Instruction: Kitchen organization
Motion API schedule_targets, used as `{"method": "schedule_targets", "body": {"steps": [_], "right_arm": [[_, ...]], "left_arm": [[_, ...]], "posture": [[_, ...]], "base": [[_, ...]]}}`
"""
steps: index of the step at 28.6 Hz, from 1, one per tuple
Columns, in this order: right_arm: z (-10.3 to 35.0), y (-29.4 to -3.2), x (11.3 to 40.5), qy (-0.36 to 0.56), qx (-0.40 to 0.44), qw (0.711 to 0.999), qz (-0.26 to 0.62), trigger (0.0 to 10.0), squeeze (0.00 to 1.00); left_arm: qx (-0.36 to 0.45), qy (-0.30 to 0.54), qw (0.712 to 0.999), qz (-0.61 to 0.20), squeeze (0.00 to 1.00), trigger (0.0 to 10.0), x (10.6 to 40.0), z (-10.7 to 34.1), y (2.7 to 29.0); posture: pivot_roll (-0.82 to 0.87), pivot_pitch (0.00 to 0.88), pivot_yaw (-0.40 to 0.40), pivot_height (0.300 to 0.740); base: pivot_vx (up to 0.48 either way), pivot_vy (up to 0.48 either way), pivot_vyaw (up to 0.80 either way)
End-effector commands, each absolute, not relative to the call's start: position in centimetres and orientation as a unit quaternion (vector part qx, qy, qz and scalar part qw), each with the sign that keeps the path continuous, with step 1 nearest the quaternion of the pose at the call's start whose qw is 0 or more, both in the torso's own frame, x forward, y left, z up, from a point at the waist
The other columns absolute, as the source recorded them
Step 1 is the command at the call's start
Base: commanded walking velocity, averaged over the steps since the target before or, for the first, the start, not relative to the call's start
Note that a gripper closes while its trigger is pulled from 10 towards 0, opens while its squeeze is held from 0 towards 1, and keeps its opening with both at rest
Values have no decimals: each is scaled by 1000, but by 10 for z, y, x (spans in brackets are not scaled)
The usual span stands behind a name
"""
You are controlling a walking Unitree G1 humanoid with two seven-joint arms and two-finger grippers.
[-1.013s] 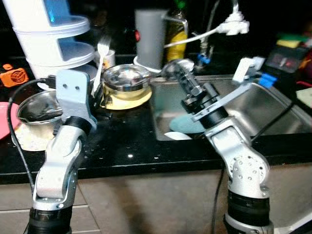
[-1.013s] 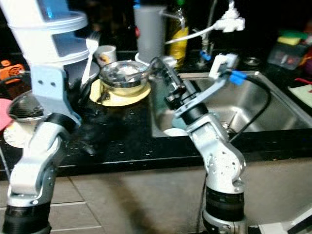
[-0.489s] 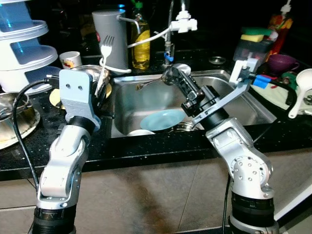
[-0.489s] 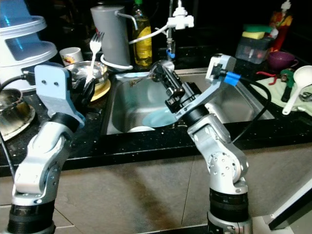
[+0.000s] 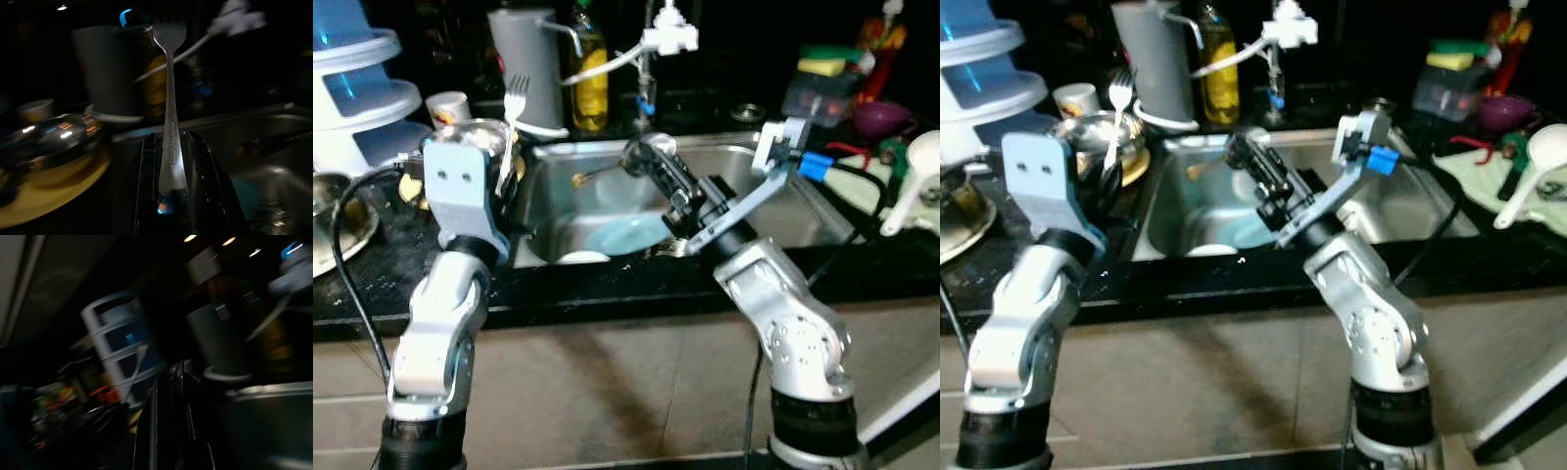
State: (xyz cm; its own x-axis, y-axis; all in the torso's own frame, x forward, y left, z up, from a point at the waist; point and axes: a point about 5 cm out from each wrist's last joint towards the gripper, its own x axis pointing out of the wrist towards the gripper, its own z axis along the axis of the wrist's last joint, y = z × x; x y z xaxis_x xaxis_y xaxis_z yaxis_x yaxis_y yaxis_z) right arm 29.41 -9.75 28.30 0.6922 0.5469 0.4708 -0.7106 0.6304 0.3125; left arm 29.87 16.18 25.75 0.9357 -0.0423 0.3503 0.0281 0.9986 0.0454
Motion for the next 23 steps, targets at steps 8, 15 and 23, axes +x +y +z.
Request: {"method": "schedule_targets", "body": {"steps": [8,15,23], "right_arm": [[262,-79,316,-100,86,949,288,10000,0],[247,-65,339,-43,-35,972,230,10000,0],[231,-42,349,-15,-117,963,241,10000,0]], "left_arm": [[9,-170,985,-13,0,10000,300,253,166],[8,-161,987,-8,0,10000,299,250,167],[8,-158,987,-8,0,10000,297,248,167]], "posture": [[3,0,-6,740],[20,0,-18,740],[35,0,-29,740]], "base": [[0,0,0],[0,0,0],[0,0,0]]}}
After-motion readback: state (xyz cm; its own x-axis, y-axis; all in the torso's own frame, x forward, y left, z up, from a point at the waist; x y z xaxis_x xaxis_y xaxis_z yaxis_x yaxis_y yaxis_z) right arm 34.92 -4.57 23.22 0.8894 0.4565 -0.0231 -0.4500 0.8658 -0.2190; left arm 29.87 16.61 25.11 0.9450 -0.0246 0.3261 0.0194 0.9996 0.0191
